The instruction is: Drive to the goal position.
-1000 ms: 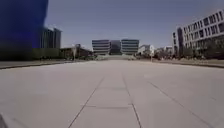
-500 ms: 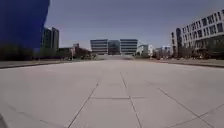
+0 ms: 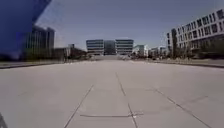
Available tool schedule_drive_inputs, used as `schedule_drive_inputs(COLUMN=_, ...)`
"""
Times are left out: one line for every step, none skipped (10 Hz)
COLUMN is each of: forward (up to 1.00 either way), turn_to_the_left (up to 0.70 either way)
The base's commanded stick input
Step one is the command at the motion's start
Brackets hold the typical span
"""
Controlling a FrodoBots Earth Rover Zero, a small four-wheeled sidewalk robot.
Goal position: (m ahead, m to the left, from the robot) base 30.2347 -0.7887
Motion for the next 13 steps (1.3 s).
schedule_drive_inputs(forward=1.0, turn_to_the_left=0.0)
schedule_drive_inputs(forward=1.0, turn_to_the_left=0.0)
schedule_drive_inputs(forward=1.0, turn_to_the_left=0.0)
schedule_drive_inputs(forward=1.0, turn_to_the_left=0.0)
schedule_drive_inputs(forward=1.0, turn_to_the_left=0.0)
schedule_drive_inputs(forward=1.0, turn_to_the_left=0.0)
schedule_drive_inputs(forward=1.0, turn_to_the_left=0.0)
schedule_drive_inputs(forward=1.0, turn_to_the_left=0.0)
schedule_drive_inputs(forward=1.0, turn_to_the_left=0.0)
schedule_drive_inputs(forward=1.0, turn_to_the_left=0.0)
schedule_drive_inputs(forward=1.0, turn_to_the_left=0.0)
schedule_drive_inputs(forward=1.0, turn_to_the_left=0.0)
schedule_drive_inputs(forward=1.0, turn_to_the_left=0.0)
